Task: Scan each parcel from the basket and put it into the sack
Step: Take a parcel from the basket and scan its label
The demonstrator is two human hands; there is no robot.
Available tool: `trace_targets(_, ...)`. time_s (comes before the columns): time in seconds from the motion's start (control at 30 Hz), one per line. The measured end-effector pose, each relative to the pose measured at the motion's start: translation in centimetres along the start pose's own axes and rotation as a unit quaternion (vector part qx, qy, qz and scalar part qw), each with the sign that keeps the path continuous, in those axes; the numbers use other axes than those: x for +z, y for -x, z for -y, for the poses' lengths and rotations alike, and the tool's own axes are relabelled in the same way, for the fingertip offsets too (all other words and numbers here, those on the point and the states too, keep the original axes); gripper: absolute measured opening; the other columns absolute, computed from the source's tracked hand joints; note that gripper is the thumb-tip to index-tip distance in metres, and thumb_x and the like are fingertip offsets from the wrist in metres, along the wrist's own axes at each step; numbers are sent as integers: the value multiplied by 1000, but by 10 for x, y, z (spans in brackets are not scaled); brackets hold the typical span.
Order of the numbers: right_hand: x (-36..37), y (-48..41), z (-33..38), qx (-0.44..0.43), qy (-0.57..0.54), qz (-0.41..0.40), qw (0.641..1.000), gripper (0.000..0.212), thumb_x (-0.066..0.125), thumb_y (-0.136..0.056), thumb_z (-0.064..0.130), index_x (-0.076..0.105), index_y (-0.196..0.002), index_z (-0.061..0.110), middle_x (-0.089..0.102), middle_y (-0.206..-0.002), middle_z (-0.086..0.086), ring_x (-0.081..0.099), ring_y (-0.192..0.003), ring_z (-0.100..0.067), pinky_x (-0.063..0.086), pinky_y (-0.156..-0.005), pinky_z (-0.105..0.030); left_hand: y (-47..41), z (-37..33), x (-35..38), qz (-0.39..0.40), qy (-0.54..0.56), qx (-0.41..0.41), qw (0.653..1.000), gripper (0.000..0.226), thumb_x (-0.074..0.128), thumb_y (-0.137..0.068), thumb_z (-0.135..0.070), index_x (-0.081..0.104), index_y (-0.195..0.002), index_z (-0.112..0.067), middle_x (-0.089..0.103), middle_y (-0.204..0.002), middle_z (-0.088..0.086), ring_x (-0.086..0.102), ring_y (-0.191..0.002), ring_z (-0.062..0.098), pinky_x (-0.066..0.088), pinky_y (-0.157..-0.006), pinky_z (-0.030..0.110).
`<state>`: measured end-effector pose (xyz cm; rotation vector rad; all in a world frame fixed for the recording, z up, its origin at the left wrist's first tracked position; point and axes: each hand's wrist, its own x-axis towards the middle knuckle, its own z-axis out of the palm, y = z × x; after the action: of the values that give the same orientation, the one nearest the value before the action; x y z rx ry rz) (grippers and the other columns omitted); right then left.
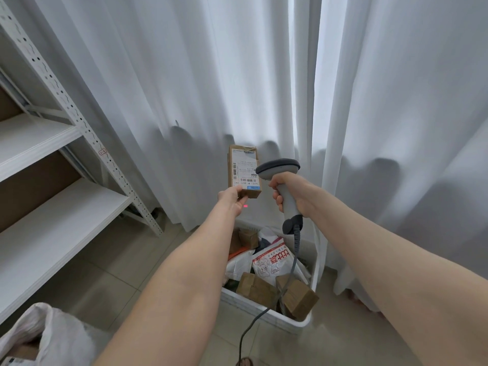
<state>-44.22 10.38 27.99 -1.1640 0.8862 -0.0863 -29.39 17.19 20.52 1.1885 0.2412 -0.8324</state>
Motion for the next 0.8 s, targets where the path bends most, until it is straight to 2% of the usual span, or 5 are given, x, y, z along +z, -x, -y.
trace_targets(0.23,13,1,-8,-6,-16,1,1000,3,57,-88,12,55,-87,10,54,-59,-2,48,-44,-9,45,-46,-20,12,-5,-17,-5,13,5,1000,30,49,-95,4,51,-126,4,60,-125,22,59,-116,35,52,-94,42)
trace_targets(0.37,34,-4,-14,4,-43,4,999,12,59,-91,13,56,-101,8,60,-65,-6,53,-48,-10,49,-48,-21,22,-12,-39,-7,11,11,1000,30,50,-95,4,52,-125,4,61,-124,23,60,-113,34,53,-88,42)
trace_targets(0.5,77,-14,-24,4,-71,-16,997,18,62,-91,13,57,-107,7,66,-78,-9,59,-62,-15,54,-67,-28,34,-29,-80,-21,-6,10,1000,20,56,-92,-2,54,-112,-2,62,-107,19,62,-95,29,56,-84,41)
trace_targets(0.7,174,-10,-47,-21,-40,-3,999,33,66,-88,9,54,-119,10,62,-94,-10,60,-82,-21,54,-90,-43,69,-70,-181,-24,22,-14,999,25,57,-90,-7,51,-114,-6,60,-115,22,60,-109,34,54,-89,47)
trace_targets(0.8,229,-2,-63,-27,-35,29,999,23,66,-89,7,53,-108,11,63,-107,-14,63,-91,-24,55,-87,-42,90,-86,-240,-31,32,-4,999,21,52,-91,-4,51,-112,-5,59,-111,21,60,-107,32,54,-87,44)
